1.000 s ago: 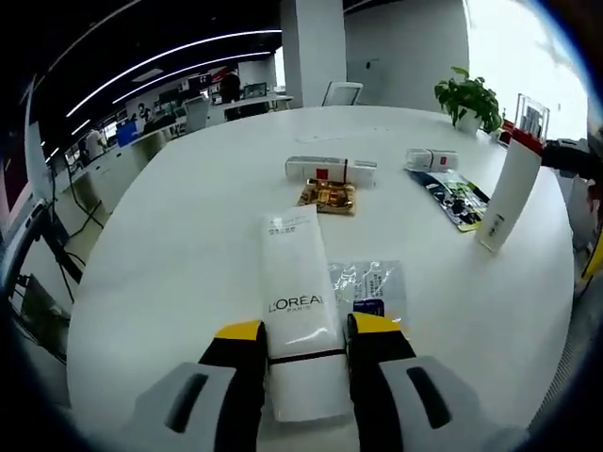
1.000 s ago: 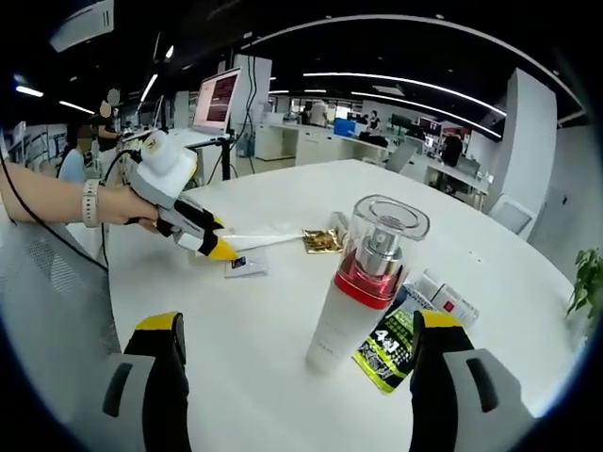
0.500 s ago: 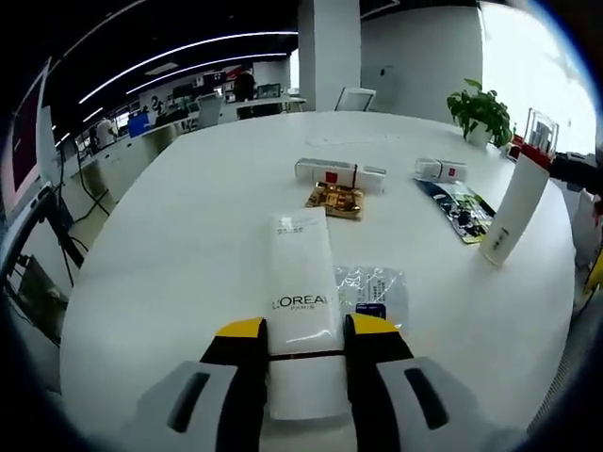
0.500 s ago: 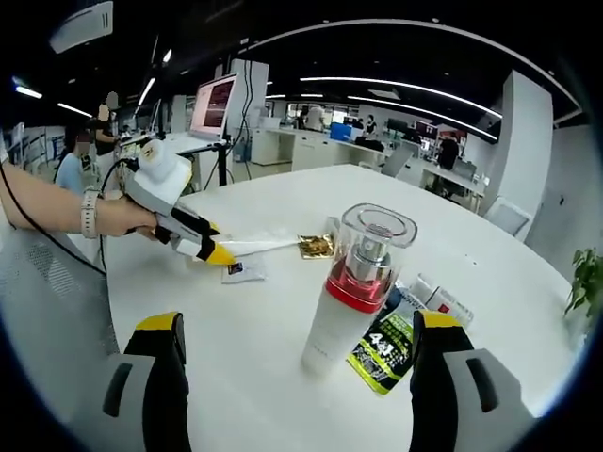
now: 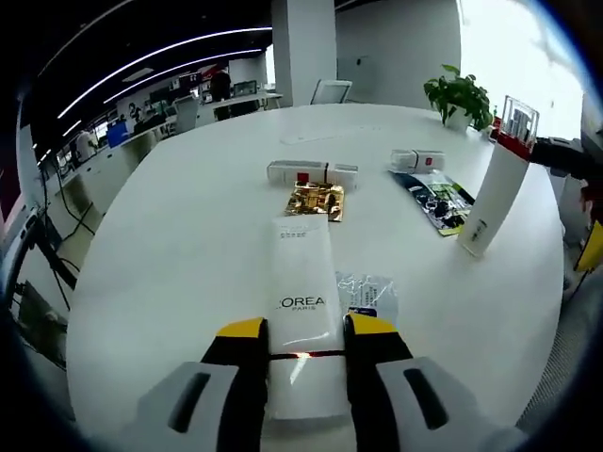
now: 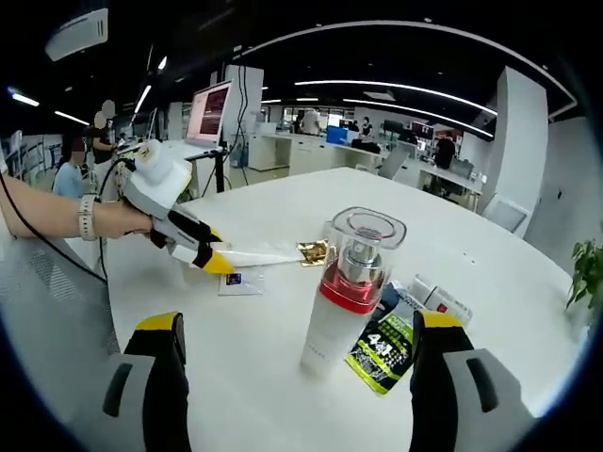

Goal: Arrange the skincare products in the storage area until every visible bottle or jar stands upright without overlapping.

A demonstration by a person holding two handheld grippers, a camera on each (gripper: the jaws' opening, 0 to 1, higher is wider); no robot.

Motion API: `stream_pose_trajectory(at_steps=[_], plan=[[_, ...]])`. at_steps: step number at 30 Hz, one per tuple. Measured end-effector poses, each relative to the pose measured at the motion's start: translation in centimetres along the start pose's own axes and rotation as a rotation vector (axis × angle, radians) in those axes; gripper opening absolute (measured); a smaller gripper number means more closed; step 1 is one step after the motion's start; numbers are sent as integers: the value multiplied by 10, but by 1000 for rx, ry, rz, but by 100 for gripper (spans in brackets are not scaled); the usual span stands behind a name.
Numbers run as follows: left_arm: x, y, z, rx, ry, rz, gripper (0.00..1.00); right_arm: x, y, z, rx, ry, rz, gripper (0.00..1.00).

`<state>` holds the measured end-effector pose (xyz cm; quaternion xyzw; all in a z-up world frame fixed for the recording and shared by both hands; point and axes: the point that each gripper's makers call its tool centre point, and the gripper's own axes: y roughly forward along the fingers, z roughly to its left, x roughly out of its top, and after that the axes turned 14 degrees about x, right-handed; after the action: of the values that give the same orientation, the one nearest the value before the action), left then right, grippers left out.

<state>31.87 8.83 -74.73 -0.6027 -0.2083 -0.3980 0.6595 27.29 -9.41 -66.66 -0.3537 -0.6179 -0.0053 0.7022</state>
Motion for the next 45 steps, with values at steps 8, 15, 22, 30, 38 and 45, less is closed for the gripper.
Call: stream_pose_trajectory(at_steps=[8,15,22,30,38,45], plan=[[3,-6,-7,-43,-21,12,26,-5,-3,-1,-3,49,1,99],[4,-14,-13,-78,-29,35,26,-14,-5,8,22,122,19,99],[5,-26,-25,-134,-15,52,26,-26,0,15,46,207,28,99],[5,-40,-38,-195,10,81,26,-37,2,19,70,277,56,99],[0,-52,-50,-256,17,115,26,-38,8,24,124,356,37,86],[-7,-65,-59,-283,34,132,26,-36,12,33,165,401,22,66]])
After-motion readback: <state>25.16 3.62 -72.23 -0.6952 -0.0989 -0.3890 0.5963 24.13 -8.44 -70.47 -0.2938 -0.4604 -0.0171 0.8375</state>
